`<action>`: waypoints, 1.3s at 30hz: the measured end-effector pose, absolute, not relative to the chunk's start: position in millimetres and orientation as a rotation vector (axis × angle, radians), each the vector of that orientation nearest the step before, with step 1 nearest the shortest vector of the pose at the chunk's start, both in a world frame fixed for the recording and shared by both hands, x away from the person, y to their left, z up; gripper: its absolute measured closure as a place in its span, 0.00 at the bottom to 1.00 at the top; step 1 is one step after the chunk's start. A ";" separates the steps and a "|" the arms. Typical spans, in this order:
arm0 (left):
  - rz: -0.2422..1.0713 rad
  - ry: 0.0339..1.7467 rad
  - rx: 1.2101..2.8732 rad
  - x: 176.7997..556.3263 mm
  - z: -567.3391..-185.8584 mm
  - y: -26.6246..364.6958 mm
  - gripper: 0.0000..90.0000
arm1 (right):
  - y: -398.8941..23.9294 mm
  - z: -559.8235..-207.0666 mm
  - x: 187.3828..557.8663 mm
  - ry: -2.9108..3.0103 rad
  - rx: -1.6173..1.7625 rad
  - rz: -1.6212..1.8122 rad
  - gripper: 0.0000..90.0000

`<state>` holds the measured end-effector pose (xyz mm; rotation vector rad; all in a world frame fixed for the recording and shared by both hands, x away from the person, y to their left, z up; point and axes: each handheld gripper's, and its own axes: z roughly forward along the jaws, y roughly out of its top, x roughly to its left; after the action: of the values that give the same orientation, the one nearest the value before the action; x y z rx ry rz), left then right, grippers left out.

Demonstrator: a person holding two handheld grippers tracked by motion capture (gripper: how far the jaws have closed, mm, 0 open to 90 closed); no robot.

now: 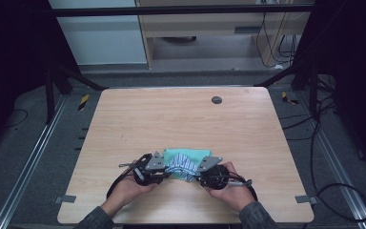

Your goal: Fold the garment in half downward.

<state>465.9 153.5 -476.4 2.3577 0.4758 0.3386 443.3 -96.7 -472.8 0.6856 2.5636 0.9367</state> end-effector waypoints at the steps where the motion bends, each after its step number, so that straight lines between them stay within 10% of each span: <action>1: 0.340 0.477 2.353 465.6 -476.8 153.7 0.87 | -97.0 -473.0 443.2 2.567 0.683 0.935 0.88; 16: 0.365 0.476 2.376 455.5 -486.7 153.7 0.92 | -97.6 -475.9 439.0 2.579 0.608 0.878 0.94; 31: 0.429 0.783 2.246 445.1 -483.1 208.2 0.20 | -145.0 -484.3 415.9 2.454 0.809 0.895 0.23; 39: 0.509 1.000 2.180 468.3 -498.1 239.7 0.09 | -176.4 -499.5 437.2 2.302 1.150 0.870 0.08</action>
<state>468.3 239.7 -498.1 2.1800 0.9997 0.5086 437.2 -176.4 -499.5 1.1502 2.3020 0.8698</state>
